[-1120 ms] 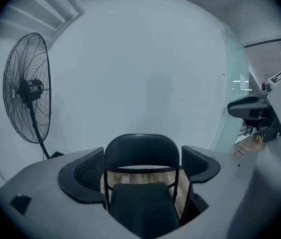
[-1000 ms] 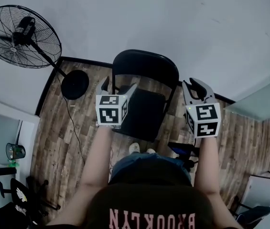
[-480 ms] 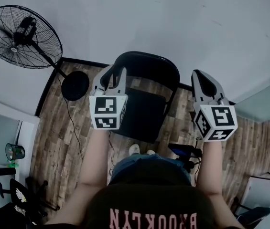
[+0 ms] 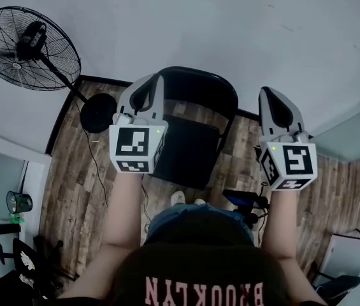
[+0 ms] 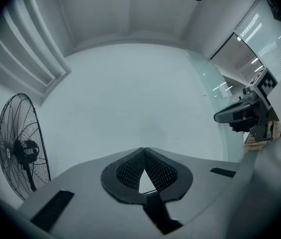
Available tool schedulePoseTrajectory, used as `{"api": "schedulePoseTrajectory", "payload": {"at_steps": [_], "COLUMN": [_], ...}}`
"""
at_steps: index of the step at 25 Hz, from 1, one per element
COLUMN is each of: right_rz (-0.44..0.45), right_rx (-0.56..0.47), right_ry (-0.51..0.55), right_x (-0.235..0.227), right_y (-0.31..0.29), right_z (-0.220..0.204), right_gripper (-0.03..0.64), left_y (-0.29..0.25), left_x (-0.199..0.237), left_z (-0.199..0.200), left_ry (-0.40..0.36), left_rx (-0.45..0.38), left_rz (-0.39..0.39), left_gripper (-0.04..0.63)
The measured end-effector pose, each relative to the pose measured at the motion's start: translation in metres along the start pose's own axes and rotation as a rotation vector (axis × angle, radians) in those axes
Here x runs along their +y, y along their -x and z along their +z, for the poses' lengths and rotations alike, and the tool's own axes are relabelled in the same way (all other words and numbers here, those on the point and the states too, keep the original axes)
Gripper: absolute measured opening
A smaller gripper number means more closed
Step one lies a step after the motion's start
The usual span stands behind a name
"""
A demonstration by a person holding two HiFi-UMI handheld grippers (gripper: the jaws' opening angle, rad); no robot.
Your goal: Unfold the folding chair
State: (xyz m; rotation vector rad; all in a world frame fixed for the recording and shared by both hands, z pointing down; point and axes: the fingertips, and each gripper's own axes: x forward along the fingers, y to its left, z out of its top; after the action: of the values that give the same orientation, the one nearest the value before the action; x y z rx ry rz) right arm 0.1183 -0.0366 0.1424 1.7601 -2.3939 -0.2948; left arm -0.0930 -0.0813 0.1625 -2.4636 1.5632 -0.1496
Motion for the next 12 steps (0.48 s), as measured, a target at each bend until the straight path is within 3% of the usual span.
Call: {"api": "schedulePoseTrajectory", "payload": {"at_steps": [12], "right_rz": [-0.009], "right_rx": [-0.035], "right_ry": [0.048], "right_x": [0.003], "right_y": [0.001], "right_z": [0.007], "right_gripper": [0.002], "left_y": [0.004], "left_x": [0.001], "left_z": [0.030], "left_ry": [-0.080], "left_rx": [-0.100], "left_rz": [-0.003], "left_gripper": [0.002]}}
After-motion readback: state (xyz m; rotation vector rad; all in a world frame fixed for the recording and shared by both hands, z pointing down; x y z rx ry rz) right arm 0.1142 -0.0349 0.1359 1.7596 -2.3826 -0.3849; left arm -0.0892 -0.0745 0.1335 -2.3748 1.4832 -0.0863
